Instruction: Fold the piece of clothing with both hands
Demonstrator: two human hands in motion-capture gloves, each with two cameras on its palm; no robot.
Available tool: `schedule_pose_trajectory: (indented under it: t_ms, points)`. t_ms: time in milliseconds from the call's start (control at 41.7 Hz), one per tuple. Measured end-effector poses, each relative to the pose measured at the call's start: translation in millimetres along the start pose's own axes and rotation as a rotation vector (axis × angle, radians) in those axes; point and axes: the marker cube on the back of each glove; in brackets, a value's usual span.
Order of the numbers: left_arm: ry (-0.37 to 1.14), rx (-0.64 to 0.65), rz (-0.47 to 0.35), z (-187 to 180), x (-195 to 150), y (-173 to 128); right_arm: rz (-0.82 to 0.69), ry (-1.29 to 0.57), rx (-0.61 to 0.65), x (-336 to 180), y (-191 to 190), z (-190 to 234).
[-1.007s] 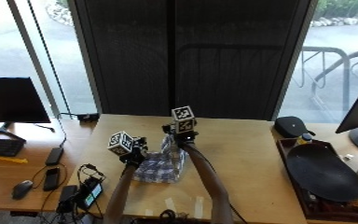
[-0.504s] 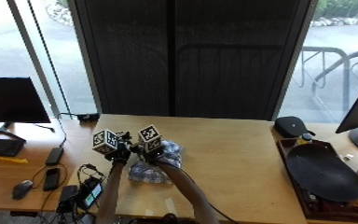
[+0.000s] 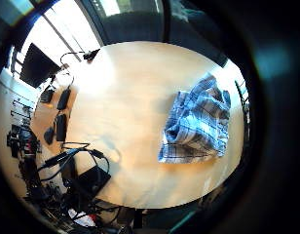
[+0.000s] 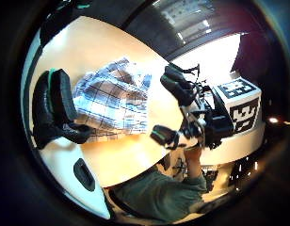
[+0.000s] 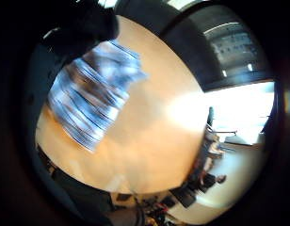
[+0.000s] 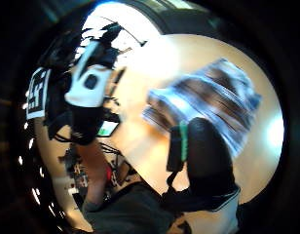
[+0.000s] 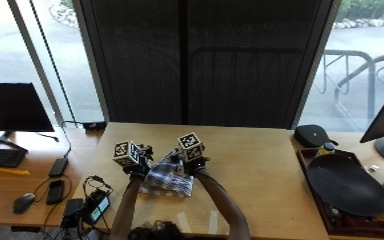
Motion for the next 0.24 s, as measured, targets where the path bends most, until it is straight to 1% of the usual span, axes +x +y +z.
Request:
schedule_pose_trajectory:
  t_ms: [48, 120, 168, 240]
  points:
    - [0.006, 0.006, 0.015, 5, 7, -1, 0.082, 0.133, -0.031, 28, 5, -1]
    - [0.023, 0.018, 0.034, 9, 22, 0, 0.184, 0.242, -0.012, 61, 14, -7]
    - [0.027, 0.021, 0.052, 13, 32, 1, 0.235, 0.261, 0.01, 76, 21, -14]
    - [0.027, 0.019, 0.072, 17, 40, 2, 0.266, 0.245, 0.025, 86, 27, -19]
